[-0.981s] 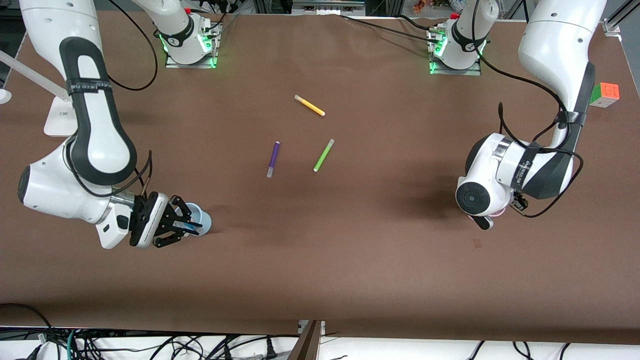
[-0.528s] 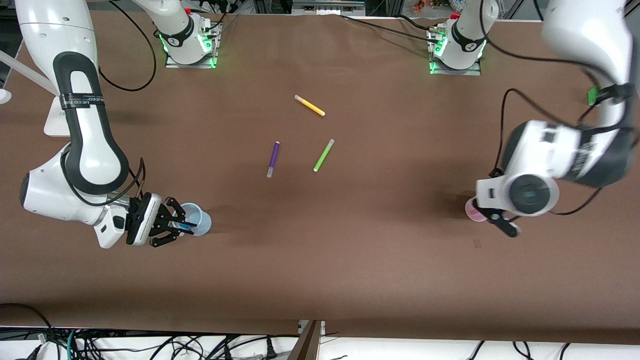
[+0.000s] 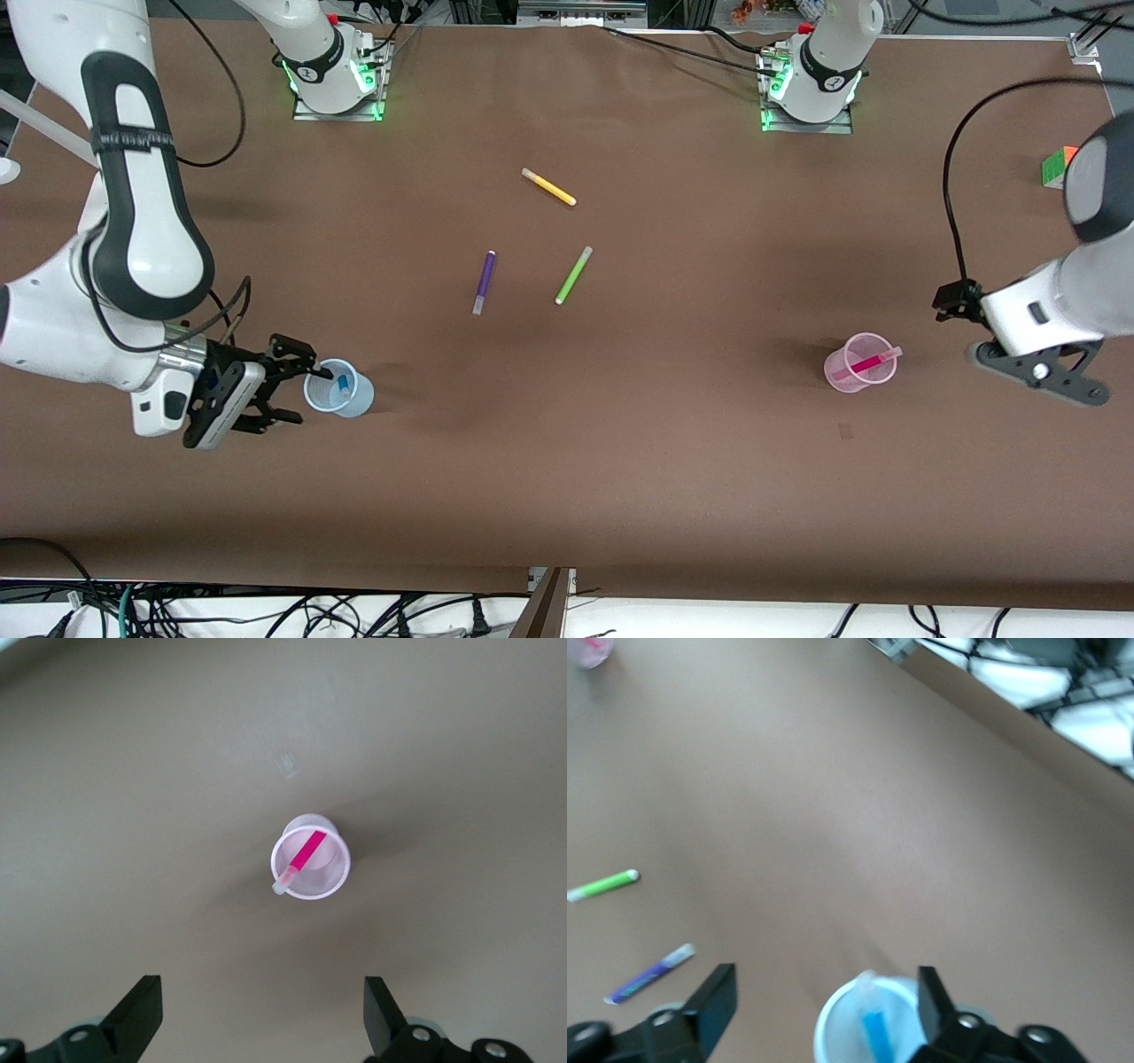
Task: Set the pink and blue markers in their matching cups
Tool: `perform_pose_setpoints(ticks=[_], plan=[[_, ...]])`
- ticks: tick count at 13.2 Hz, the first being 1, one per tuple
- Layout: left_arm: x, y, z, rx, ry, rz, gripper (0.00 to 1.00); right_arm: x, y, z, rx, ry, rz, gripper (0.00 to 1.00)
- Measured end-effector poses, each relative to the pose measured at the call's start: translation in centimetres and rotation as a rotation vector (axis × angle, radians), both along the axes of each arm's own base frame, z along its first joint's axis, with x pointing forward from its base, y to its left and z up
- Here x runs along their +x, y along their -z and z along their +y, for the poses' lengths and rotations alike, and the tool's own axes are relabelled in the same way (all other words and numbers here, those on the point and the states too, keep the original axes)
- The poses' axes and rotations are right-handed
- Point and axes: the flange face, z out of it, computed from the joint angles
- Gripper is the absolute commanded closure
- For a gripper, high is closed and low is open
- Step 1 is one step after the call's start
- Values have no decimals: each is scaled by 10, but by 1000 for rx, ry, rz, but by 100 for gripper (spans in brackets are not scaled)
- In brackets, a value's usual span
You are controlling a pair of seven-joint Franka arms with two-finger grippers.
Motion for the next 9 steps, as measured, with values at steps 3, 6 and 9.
perform_pose_setpoints(ticks=[3,6,9], plan=[[-29,-60,3,-53,-139,-73,0,-7,-28,8,-141,205,185,0],[-66,-92,9,-63,-274,-217,0,-15,-49,13,-310,351,262,0],[-94,-71,5,-48,-311,-219,0,-31,-67,5,-394,489,376,0]])
